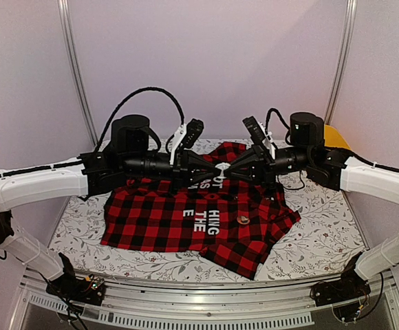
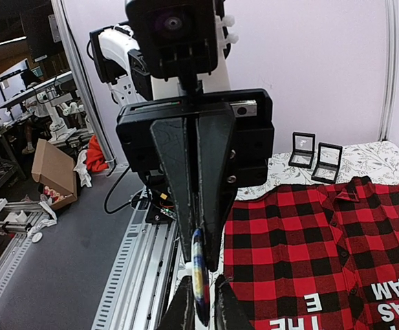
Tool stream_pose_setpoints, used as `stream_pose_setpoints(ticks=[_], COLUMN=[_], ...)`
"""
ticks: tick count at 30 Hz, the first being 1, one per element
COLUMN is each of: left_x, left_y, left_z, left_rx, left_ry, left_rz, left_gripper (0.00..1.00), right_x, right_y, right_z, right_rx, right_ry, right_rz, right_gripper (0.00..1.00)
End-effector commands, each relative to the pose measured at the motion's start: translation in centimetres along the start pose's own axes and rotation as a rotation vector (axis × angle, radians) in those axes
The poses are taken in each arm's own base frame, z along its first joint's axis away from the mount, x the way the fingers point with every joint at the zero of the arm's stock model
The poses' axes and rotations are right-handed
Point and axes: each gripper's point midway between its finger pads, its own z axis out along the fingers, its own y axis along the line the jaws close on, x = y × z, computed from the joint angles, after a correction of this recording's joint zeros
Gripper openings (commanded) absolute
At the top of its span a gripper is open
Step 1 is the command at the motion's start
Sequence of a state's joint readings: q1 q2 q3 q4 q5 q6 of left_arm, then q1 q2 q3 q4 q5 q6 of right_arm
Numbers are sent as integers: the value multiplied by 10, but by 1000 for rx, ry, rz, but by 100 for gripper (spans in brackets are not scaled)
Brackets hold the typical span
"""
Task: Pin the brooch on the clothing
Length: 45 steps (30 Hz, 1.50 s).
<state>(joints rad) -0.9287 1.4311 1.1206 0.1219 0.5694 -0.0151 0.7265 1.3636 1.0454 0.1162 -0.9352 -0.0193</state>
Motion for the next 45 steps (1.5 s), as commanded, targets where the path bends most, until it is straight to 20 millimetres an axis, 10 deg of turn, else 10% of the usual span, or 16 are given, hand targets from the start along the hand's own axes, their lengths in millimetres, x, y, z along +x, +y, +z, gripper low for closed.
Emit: stream_pose_setpoints(ticks=[1,15,30,45], left_x=[-13,-13,-12,-10], left_y=[-16,-26,0,-1], left_z=[-3,2,-18,-12], left_rx=[45,73,-112,-93], left_ry=[-34,-25,10,23], left_rz=[37,46,113,100], left_gripper=[0,0,0,0], right_x=[0,-1,3,-22], right_y=[-10,-32,14,-2], right_z=[4,0,-20,-2], right_rx=[41,177,79,127], right_ry=[6,16,46,-35], right_rz=[9,30,-132,-124], right_gripper=[9,4,55,39])
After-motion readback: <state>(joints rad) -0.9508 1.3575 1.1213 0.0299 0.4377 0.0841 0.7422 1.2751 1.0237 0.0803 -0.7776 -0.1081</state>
